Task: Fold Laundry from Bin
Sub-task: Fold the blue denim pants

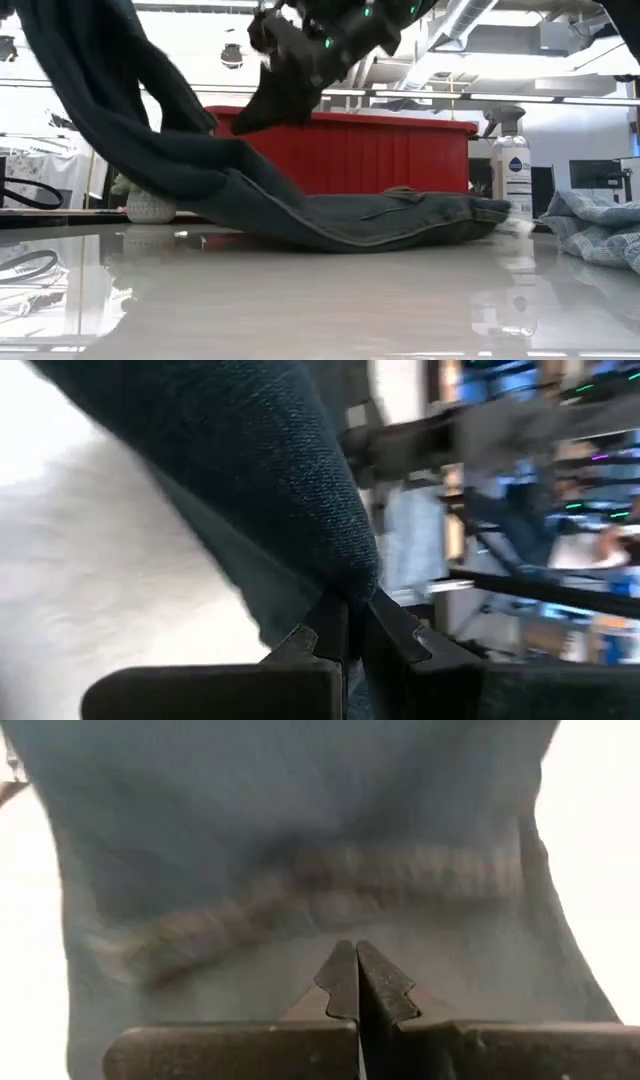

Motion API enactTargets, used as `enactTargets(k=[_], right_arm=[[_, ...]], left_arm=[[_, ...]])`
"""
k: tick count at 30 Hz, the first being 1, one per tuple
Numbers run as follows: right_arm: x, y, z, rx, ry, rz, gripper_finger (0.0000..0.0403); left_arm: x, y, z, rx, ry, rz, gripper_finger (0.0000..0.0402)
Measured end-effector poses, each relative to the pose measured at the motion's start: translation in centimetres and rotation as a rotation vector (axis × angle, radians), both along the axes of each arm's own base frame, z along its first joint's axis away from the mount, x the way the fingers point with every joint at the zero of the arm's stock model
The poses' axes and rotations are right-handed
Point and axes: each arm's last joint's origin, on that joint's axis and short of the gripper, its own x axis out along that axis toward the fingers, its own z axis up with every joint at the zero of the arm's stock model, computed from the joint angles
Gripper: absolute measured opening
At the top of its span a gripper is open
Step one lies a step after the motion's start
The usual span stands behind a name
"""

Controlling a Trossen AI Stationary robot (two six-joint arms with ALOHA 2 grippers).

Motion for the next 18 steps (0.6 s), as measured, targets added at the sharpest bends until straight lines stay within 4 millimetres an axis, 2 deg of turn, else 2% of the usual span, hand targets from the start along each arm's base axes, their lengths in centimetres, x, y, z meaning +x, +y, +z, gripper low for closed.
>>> enactTargets(k=[6, 12, 18], right_arm=[[-0.1, -0.6, -3.7, 0.007, 0.139, -0.039, 0.0016], [0.8, 0.9, -7.8, 0.032, 0.217, -0.003, 0.0016], [2.8, 2.1, -8.7, 0.052, 0.191, 0.031, 0.0016]], left_arm=[[-0.2, 0.5, 1.2, 0.039, -0.069, 0.021, 0.0000], [0.2, 0.5, 0.9, 0.071, -0.061, 0.062, 0.0000], [0.7, 0.4, 0.4, 0.105, -0.029, 0.073, 0.0000]])
